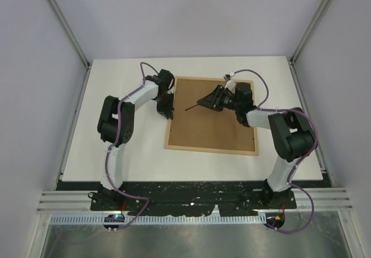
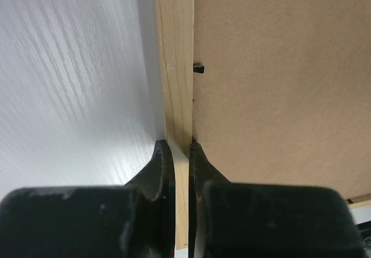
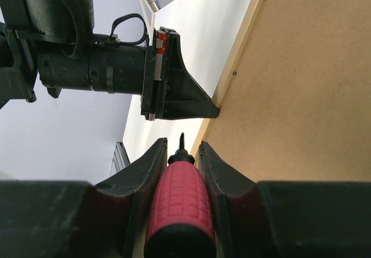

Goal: Take the photo out of the frame
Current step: Adjust the photo frame at the center of the board, then release the photo frame item from the photo frame.

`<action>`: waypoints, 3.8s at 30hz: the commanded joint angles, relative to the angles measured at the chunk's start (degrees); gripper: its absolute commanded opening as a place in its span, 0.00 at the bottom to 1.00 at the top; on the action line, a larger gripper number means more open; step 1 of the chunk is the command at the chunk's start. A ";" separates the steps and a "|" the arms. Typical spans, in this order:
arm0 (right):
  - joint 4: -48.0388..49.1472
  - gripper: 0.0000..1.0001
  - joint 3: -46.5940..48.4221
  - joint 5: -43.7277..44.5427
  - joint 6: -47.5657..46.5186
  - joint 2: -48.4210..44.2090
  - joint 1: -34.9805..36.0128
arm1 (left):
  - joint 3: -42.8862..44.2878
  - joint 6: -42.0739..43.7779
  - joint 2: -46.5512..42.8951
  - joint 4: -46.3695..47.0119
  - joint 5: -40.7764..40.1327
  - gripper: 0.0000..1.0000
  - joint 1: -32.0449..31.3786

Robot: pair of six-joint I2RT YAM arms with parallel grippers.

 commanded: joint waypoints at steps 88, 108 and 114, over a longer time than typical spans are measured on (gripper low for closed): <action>2.78 0.08 6.69 -4.29 -9.48 15.23 9.96 | -12.35 -1.07 -6.14 4.92 13.55 0.13 3.51; 4.63 0.08 6.87 -4.03 -5.62 16.03 12.33 | -12.52 -1.95 -5.26 5.36 13.64 0.12 1.84; -5.37 0.08 9.66 0.62 -8.59 11.38 14.97 | -12.61 -2.39 -5.53 5.54 12.76 0.12 1.67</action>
